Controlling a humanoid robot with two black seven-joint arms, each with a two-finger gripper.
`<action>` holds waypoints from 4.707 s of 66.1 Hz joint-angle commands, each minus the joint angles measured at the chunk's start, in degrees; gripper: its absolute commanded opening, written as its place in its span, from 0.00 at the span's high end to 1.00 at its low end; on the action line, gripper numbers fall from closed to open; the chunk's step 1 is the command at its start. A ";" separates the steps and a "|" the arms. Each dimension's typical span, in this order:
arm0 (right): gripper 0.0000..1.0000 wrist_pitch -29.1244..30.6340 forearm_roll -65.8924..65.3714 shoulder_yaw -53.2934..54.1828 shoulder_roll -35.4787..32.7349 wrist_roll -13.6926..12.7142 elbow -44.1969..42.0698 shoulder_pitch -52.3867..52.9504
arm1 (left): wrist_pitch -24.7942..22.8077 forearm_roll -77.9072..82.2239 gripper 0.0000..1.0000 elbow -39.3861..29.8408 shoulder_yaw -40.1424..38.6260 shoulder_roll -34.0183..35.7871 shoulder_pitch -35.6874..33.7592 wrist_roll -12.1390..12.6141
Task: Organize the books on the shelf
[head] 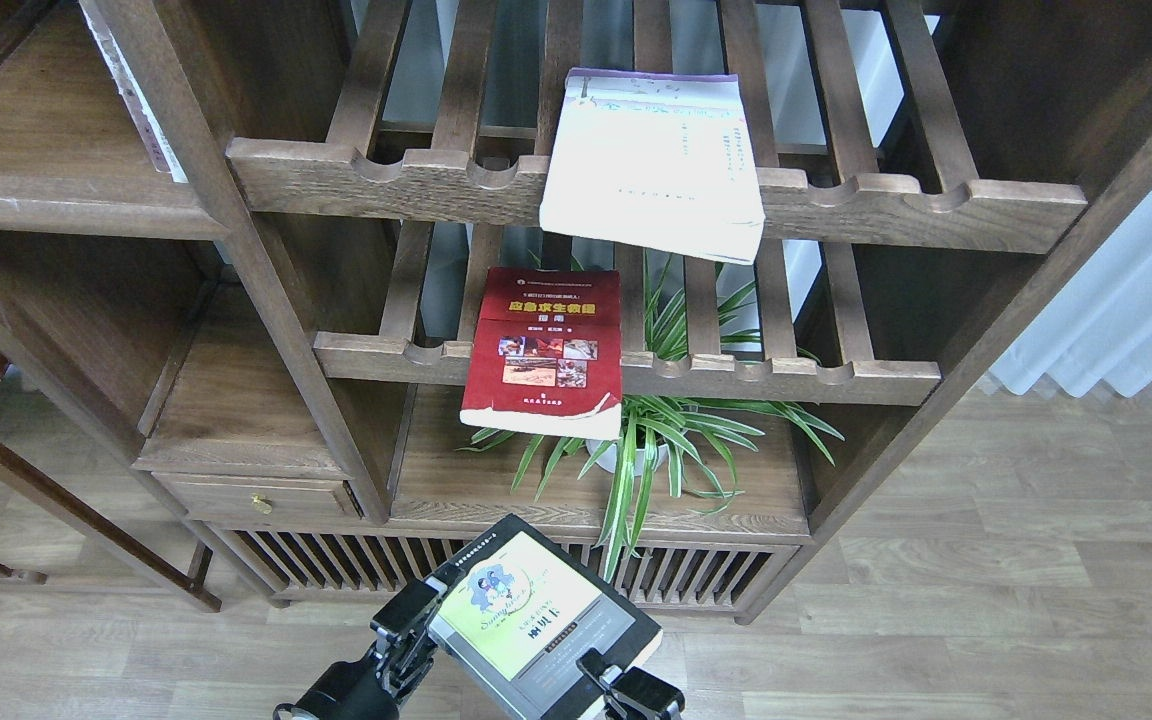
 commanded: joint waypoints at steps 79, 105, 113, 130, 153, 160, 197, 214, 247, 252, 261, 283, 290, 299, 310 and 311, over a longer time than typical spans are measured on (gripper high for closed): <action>0.04 0.00 -2.39 0.96 0.70 0.71 -1.77 3.97 | 0.00 10.98 0.96 -15.20 -16.99 24.79 9.13 0.34; 0.04 0.00 -2.47 0.26 0.88 0.63 -4.05 5.37 | 0.00 14.85 0.96 -23.47 -39.75 33.40 20.03 6.22; 0.04 0.00 -2.39 0.26 1.32 0.63 -4.41 5.90 | 0.00 14.94 0.96 -23.55 -47.40 33.49 21.17 10.35; 0.03 0.00 -2.56 0.17 1.50 0.45 -6.08 6.34 | 0.00 14.94 0.97 -25.84 -60.85 34.28 21.52 14.22; 0.02 0.00 -2.39 0.26 1.23 0.54 -6.25 6.08 | 0.00 16.87 0.97 -27.16 -75.78 44.30 19.60 16.24; 0.01 0.00 -2.39 0.26 1.23 0.54 -6.25 5.72 | 0.00 20.21 0.97 -26.81 -78.34 45.09 14.32 18.09; 0.01 0.00 -2.39 0.17 1.32 0.80 -6.25 5.37 | 0.00 42.35 0.96 -23.91 -70.08 42.72 -21.01 21.87; 0.01 0.00 -2.39 0.26 1.41 0.89 -6.25 5.29 | 0.00 57.03 0.96 -19.16 -65.07 34.02 -37.89 21.69; 0.01 0.00 -2.21 0.52 1.50 0.98 -6.25 5.02 | 0.00 59.41 0.96 -11.08 -55.93 31.65 -47.99 20.20; 0.01 0.00 -2.12 0.52 1.58 0.98 -6.25 5.02 | 0.00 59.50 0.96 -7.21 -54.00 31.47 -51.07 18.71; 0.01 0.00 -2.12 0.52 1.58 1.06 -6.25 5.02 | 0.00 59.41 0.96 -4.31 -50.75 31.38 -54.33 16.34; 0.01 0.00 -1.86 0.79 1.58 1.07 -6.25 5.02 | 0.00 59.41 0.95 -1.23 -41.96 30.16 -58.11 10.97; 0.01 0.00 -1.77 0.87 1.58 1.33 -6.25 5.02 | 0.00 59.41 0.95 -1.14 -41.69 29.19 -58.11 10.97; 0.01 0.00 -1.77 0.87 1.67 1.42 -6.25 5.29 | 0.00 59.32 0.95 0.96 -41.96 28.57 -57.67 9.83; 0.01 0.00 -1.77 0.87 1.58 1.42 -6.25 5.55 | 0.00 59.41 0.94 2.46 -41.87 28.48 -57.40 8.60; 0.01 0.00 -1.77 0.87 1.67 1.42 -6.25 5.55 | 0.00 59.41 0.94 2.46 -41.87 28.48 -57.40 8.60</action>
